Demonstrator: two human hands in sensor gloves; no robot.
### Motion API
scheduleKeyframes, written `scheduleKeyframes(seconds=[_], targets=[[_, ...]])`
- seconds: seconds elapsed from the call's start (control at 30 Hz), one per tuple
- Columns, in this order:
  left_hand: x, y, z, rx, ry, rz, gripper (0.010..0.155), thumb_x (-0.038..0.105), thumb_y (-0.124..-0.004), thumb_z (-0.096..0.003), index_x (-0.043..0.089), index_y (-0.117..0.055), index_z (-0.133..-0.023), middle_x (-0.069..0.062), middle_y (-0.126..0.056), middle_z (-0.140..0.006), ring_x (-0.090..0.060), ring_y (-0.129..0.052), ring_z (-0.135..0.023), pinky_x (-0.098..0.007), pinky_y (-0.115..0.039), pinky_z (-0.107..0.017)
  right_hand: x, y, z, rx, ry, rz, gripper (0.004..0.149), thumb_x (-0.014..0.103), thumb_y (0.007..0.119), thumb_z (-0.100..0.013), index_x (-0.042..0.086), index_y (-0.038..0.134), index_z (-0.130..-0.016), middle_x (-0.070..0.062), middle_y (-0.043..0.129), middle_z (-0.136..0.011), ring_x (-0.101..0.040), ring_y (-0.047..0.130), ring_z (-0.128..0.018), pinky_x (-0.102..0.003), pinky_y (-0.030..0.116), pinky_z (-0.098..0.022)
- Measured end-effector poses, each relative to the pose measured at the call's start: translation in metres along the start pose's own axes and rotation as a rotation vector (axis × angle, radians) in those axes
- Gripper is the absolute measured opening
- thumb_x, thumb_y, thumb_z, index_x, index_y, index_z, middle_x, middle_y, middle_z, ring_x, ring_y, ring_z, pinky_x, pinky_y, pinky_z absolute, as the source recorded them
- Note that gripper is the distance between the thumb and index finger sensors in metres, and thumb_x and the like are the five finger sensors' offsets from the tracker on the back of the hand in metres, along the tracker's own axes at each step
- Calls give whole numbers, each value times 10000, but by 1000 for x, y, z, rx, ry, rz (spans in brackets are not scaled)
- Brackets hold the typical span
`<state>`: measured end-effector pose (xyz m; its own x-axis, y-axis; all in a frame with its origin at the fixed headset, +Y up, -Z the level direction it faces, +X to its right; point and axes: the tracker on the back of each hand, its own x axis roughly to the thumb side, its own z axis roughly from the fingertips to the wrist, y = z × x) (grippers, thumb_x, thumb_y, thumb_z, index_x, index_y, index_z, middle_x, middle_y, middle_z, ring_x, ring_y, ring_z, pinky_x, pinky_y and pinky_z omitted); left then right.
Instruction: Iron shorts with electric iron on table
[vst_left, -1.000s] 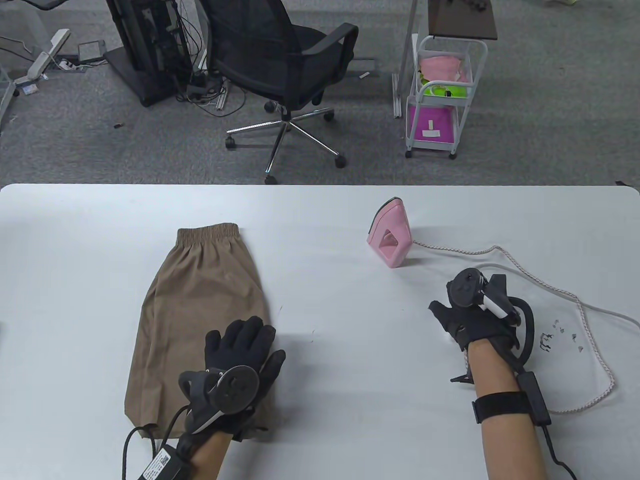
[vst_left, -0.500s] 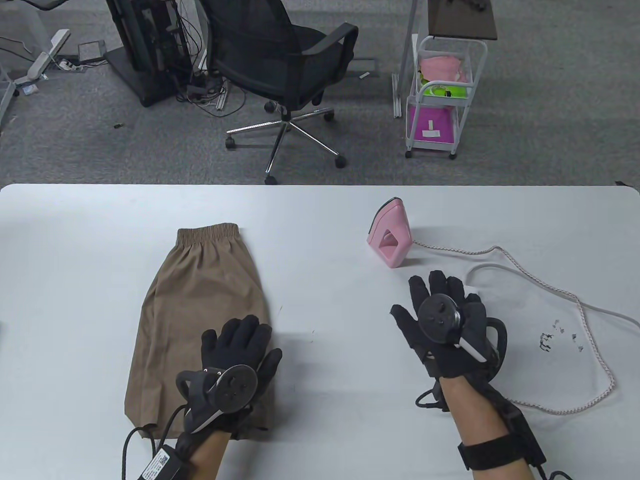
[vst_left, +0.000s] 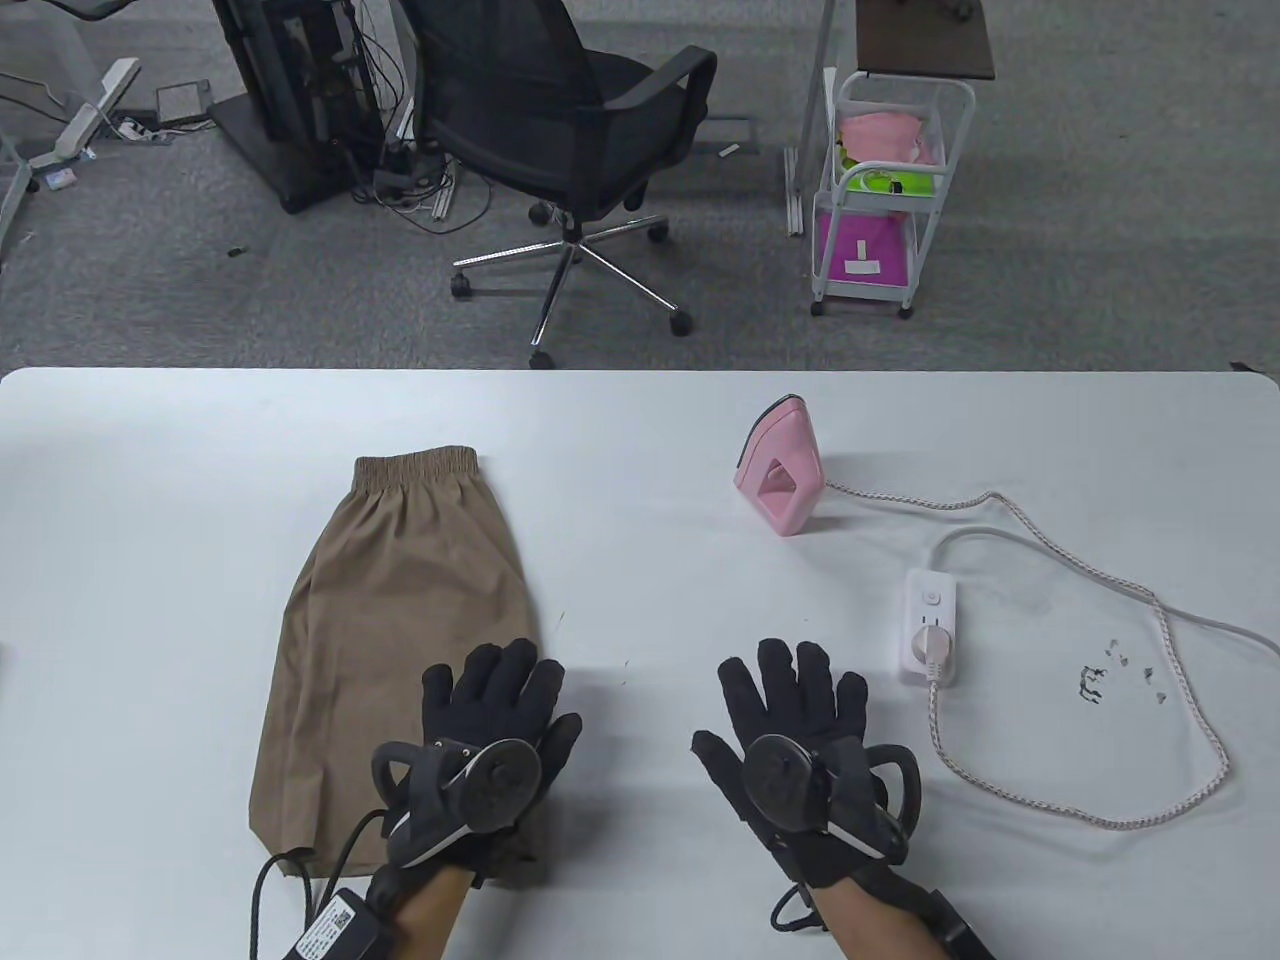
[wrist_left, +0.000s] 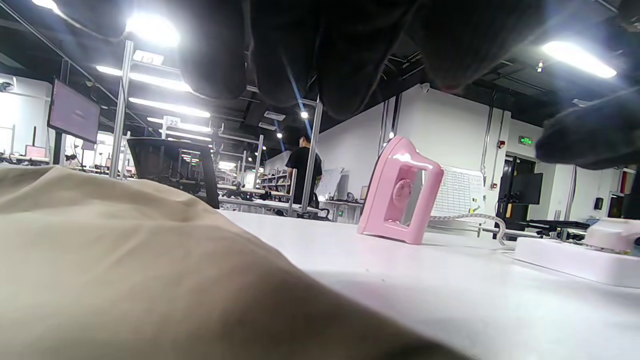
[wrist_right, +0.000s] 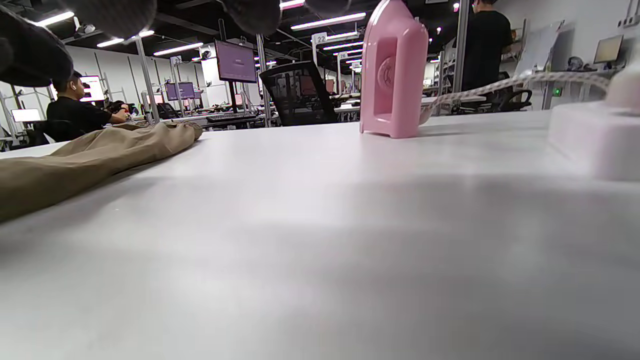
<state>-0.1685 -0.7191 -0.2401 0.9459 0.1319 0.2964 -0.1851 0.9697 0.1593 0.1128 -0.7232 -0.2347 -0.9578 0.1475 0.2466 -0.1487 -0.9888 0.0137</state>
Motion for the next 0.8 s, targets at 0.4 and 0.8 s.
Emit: scheduleKeyframes(seconds=[0.4,0.8], targets=[[-59,16,-63,-41,200,-256,586,601,-676,-535,305,-706,-1041,-34,-665,-1163,-383,-711,-1074,-715,-491,-751,-4,0,-2,-37,39,110,716,713,520,-641,314,350,-1211,-133,269,-1221,-481,252,-1121,-740,300,-724],[-167,9,-161,-139,679,-271,627,594,-687,-539,314,-597,-1093,13,-674,-1159,-345,-738,-1063,-663,-549,-765,-10,-5,2,-97,73,92,706,700,544,-629,312,395,-1199,-134,309,-1214,-480,287,-1115,-737,323,-722]])
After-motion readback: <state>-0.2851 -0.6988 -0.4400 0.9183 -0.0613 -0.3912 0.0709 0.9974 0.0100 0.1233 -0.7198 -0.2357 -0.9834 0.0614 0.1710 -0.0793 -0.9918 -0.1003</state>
